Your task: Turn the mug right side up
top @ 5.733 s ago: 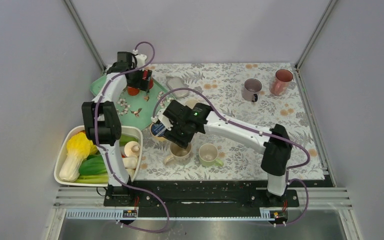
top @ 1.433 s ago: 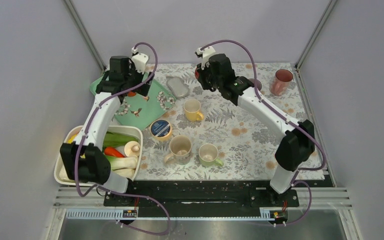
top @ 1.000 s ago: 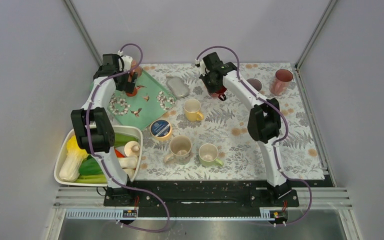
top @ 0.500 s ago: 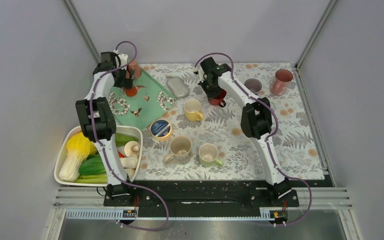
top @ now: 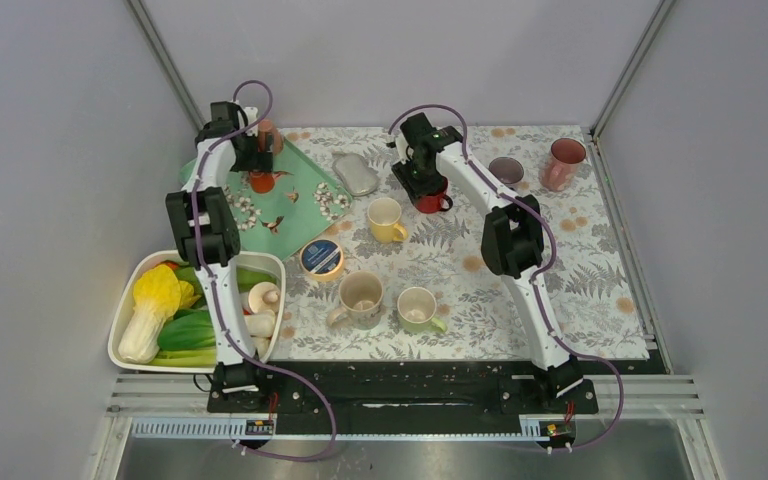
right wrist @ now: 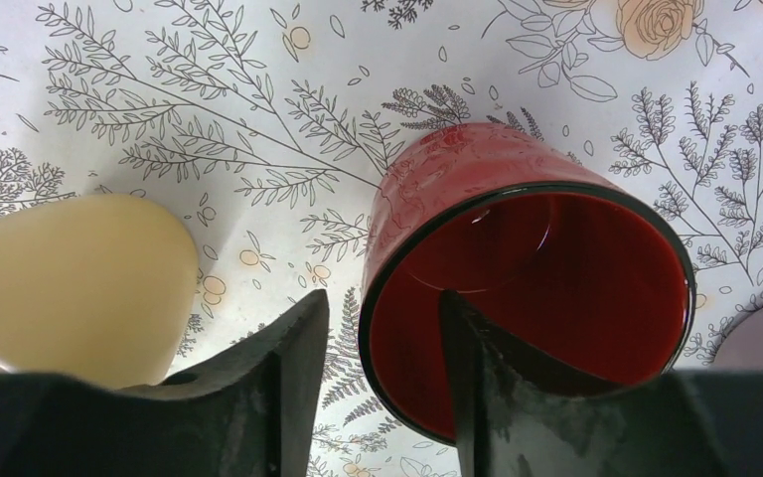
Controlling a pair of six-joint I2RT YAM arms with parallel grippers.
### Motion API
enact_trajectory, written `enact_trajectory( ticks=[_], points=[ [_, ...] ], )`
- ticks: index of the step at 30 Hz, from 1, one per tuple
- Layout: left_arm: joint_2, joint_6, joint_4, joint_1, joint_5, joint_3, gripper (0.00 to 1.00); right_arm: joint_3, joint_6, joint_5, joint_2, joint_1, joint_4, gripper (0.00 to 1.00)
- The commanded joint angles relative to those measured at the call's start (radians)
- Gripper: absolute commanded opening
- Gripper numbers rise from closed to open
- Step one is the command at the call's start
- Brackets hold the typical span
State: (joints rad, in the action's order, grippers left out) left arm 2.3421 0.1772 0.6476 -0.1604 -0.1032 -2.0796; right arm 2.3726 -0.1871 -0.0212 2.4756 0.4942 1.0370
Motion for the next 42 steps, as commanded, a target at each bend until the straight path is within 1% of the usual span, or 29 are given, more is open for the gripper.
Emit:
enact_trajectory(
  ticks=[1,3,7,11,12,14,19,21,23,25,28,29,32,35,37,42],
  points=[
    [0.037,-0.043,0.038,0.010,0.043,-0.118,0.95,0.017,-0.003,-0.016,-0.055,-0.007,-0.010,0.57],
    [0.061,-0.023,0.066,0.022,0.042,-0.159,0.91,-0.005,-0.004,-0.007,-0.079,-0.006,-0.013,0.60],
    [0.112,0.059,0.128,0.050,0.021,-0.244,0.80,-0.090,-0.006,0.000,-0.148,-0.007,-0.040,0.62],
    [0.128,0.094,0.156,0.055,0.017,-0.246,0.67,-0.174,-0.005,0.001,-0.209,-0.007,-0.060,0.63],
    [0.124,0.100,0.163,0.055,0.010,-0.236,0.65,-0.194,-0.005,0.001,-0.224,-0.006,-0.068,0.63],
    [0.105,0.108,0.166,0.055,0.000,-0.197,0.63,-0.243,-0.006,0.001,-0.256,-0.006,-0.085,0.63],
    [0.011,0.105,0.143,0.056,-0.061,-0.047,0.63,-0.332,-0.004,-0.005,-0.327,-0.005,-0.129,0.63],
    [-0.022,0.105,0.133,0.059,-0.073,0.011,0.57,-0.366,-0.002,-0.007,-0.350,-0.007,-0.149,0.63],
    [-0.049,0.109,0.131,0.063,-0.083,0.051,0.48,-0.400,0.000,-0.005,-0.378,-0.006,-0.166,0.63],
    [-0.076,0.118,0.131,0.066,-0.093,0.094,0.45,-0.441,0.001,-0.001,-0.409,-0.006,-0.185,0.63],
    [-0.143,0.142,0.131,0.070,-0.115,0.186,0.47,-0.502,0.003,-0.002,-0.456,-0.006,-0.204,0.64],
    [-0.168,0.158,0.130,0.070,-0.120,0.217,0.51,-0.525,0.003,-0.002,-0.471,-0.006,-0.209,0.64],
    [-0.235,0.220,0.135,0.073,-0.139,0.304,0.70,-0.585,0.004,-0.004,-0.513,-0.007,-0.219,0.65],
    [-0.282,0.254,0.131,0.073,-0.119,0.359,0.81,-0.632,0.011,-0.014,-0.553,-0.007,-0.237,0.66],
    [-0.295,0.258,0.111,0.072,-0.089,0.378,0.85,-0.657,0.017,-0.025,-0.575,-0.006,-0.252,0.67],
    [-0.270,0.243,0.107,0.075,-0.053,0.365,0.85,-0.694,0.020,-0.029,-0.608,-0.006,-0.269,0.68]
  ],
)
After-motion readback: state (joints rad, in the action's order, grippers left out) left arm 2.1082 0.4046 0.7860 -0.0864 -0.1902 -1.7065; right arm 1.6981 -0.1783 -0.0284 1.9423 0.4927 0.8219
